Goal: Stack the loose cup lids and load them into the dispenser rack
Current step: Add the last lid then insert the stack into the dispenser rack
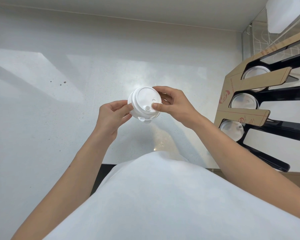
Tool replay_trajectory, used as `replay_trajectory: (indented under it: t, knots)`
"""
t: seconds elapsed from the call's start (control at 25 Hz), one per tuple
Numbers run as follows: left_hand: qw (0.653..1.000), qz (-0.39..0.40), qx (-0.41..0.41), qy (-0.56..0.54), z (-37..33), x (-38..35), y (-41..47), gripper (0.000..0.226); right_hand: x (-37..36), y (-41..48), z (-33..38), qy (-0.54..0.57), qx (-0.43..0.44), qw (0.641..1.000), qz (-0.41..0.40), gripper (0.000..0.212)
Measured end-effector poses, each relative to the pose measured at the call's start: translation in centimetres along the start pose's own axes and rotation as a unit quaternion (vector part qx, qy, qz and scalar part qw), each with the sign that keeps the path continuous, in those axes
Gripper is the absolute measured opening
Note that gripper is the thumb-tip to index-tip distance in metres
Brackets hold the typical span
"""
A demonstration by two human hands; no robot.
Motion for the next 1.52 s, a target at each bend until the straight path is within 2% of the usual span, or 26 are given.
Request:
replay_trajectory:
  t: [0.16, 0.32, 0.48, 0.56, 0.64, 0.96, 1.16, 1.28, 1.4, 1.52]
  knots:
    - [1.000, 0.010, -0.002, 0.007, -0.1, 0.1, 0.0, 0.037, 0.1, -0.2, 0.1, -0.005, 0.018, 1.000, -0.005, 0.041]
    - [1.000, 0.014, -0.006, 0.004, -0.2, -0.1, -0.2, 0.035, -0.2, -0.7, 0.6, -0.003, 0.007, 1.000, 0.008, 0.039]
    - [1.000, 0.022, 0.003, -0.017, -0.1, -0.1, -0.3, 0.022, -0.5, -0.8, 0.9, -0.020, 0.024, 1.000, 0.004, 0.039]
    - [0.999, 0.032, 0.000, -0.019, -0.1, -0.2, -0.4, 0.030, -0.5, -0.8, 0.8, -0.032, 0.025, 0.999, 0.002, 0.039]
    - [0.999, 0.036, -0.016, -0.007, -0.2, -0.3, -0.6, 0.034, -0.5, -0.8, 0.7, -0.037, 0.021, 0.999, -0.014, 0.038]
    - [0.999, 0.032, -0.023, -0.021, -0.6, -0.7, -0.8, 0.030, -0.3, -1.1, 0.9, -0.020, -0.006, 0.994, -0.109, 0.031]
    - [0.998, 0.043, -0.029, -0.026, -1.1, -1.1, -1.3, 0.017, 0.3, -2.2, 1.8, -0.016, 0.002, 0.993, -0.115, 0.030]
    - [0.996, 0.076, -0.044, -0.024, -2.0, -2.0, -1.8, 0.025, 1.5, -3.4, 2.9, -0.011, 0.002, 0.992, -0.122, 0.034]
    - [0.990, 0.124, -0.059, -0.006, -3.2, -4.2, -2.7, 0.035, 3.4, -5.8, 4.0, -0.011, 0.008, 0.983, -0.181, 0.031]
    - [0.981, 0.180, -0.070, 0.022, -3.9, -7.1, -4.5, 0.036, 5.7, -9.2, 5.2, -0.006, 0.026, 0.961, -0.274, 0.026]
Point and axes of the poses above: each hand's wrist, its own y-axis towards the middle knuckle, its own x-axis out of the back of the hand, z = x × y, the point moved 2 cm from there along y, towards the middle knuckle, and after that the axes turned 10 degrees about -z, right-handed, at the moved point
